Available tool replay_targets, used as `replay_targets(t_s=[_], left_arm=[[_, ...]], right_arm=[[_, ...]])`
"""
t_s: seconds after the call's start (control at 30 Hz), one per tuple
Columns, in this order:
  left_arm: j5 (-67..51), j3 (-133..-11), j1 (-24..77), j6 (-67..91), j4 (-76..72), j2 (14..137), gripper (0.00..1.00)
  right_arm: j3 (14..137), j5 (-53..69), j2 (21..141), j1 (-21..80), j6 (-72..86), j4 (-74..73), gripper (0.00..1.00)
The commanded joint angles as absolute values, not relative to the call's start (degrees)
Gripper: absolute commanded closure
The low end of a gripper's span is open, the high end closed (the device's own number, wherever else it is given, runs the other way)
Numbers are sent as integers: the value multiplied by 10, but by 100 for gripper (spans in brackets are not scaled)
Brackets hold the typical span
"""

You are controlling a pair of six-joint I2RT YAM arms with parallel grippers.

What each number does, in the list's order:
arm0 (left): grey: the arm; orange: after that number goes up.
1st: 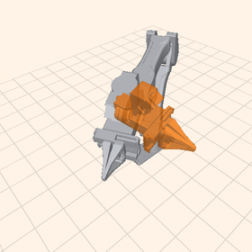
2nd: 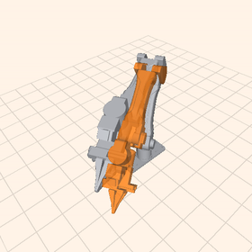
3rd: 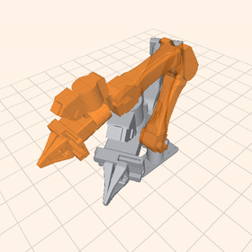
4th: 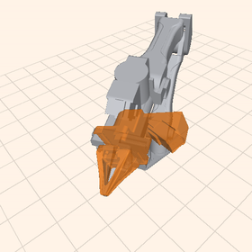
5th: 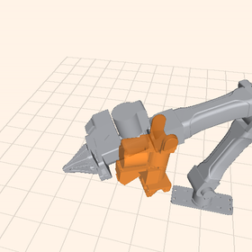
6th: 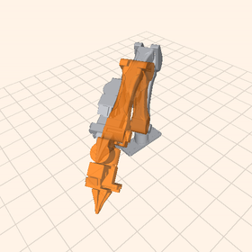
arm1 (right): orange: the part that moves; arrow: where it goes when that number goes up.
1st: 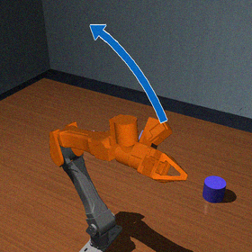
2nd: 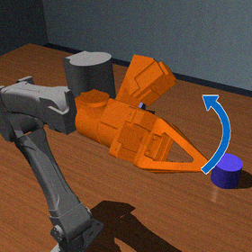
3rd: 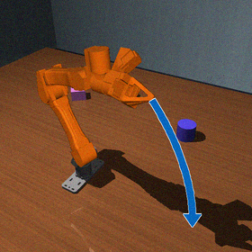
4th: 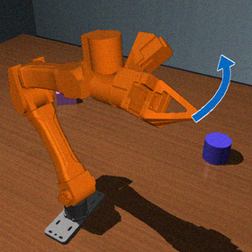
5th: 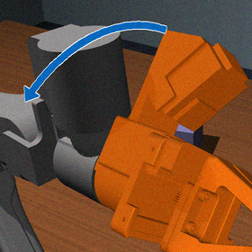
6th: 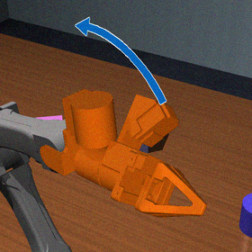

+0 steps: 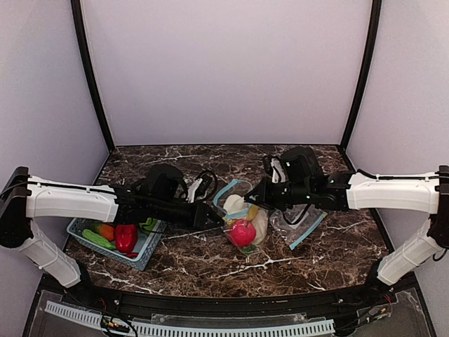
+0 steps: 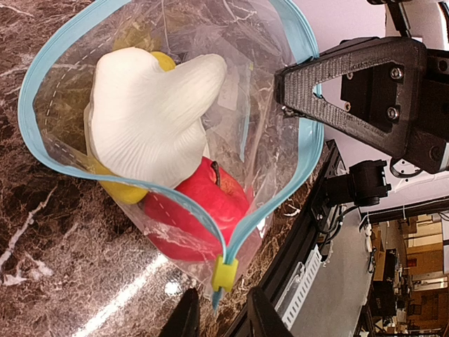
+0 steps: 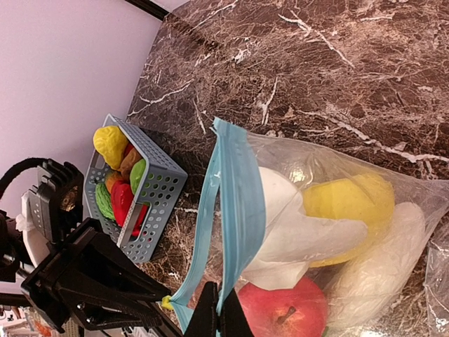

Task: Place the food in the zip-top bag and seal the zipper
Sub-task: Pass from the right arm to the left, then adjust the zipper food storage bag at the center of the board.

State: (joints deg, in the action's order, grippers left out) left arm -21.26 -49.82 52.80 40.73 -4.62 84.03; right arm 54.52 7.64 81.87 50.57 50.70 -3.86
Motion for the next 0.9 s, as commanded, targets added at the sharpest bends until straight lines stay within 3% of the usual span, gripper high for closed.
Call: replay_targets(t_s=[0.0, 0.17, 0.27, 0.33, 0.5, 0.57, 0.73, 0.87], left_arm=[[-219, -513, 532, 400, -53, 847, 83], [-219, -514, 533, 394, -50, 847, 99], [-215, -517, 534, 384, -43, 844, 99], [-214, -524, 534, 357, -30, 841, 99], [-223, -549, 545, 272, 35, 834, 99], [-233, -555, 548, 243, 52, 830, 99], [-233, -572, 551, 195, 93, 817, 99], [-226, -578, 556, 174, 105, 803, 99]], right_arm=[[539, 69, 805, 504, 512, -21, 100], [535, 64, 802, 504, 514, -21, 100], [533, 62, 802, 503, 512, -24, 98], [536, 49, 799, 501, 500, -44, 86], [586, 14, 787, 494, 411, -153, 38], [611, 3, 789, 494, 364, -199, 27], [676, 2, 808, 486, 282, -288, 14], [739, -8, 848, 478, 231, -348, 13]])
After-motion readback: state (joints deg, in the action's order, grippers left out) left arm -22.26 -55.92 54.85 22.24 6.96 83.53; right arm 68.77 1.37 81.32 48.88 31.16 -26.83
